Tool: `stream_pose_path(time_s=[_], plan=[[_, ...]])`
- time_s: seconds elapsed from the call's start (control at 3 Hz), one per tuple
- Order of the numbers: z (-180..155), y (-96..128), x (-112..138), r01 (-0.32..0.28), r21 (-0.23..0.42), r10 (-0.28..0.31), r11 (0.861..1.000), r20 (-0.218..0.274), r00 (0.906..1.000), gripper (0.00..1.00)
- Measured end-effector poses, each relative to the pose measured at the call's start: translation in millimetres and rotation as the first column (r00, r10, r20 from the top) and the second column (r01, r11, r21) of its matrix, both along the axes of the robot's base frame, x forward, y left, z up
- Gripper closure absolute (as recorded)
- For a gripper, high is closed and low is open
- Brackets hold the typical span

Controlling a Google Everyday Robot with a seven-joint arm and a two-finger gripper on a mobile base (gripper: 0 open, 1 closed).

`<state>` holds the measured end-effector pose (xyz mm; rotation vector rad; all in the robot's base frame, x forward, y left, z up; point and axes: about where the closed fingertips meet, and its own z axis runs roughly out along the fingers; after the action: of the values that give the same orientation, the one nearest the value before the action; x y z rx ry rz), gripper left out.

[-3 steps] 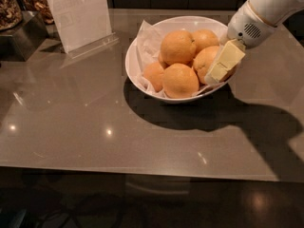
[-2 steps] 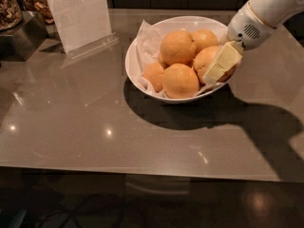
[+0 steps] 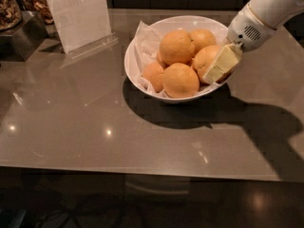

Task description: Pick orange from white bowl

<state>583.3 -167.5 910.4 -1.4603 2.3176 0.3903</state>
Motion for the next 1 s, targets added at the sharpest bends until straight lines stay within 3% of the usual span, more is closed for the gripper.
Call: stream_pose_path(time_s=[0.33,0.67,1.0], plan=[[0.0,0.0,0.0,0.000,0.000,0.000,1.000,0.000,1.0000,0.89],[0.0,0.1,0.0,0.000,0.000,0.000,1.000,0.000,1.0000,1.00],[7.1,8.8,-2.3,-0.046,-0.009,0.046,0.999,0.020,0.9987,1.00]])
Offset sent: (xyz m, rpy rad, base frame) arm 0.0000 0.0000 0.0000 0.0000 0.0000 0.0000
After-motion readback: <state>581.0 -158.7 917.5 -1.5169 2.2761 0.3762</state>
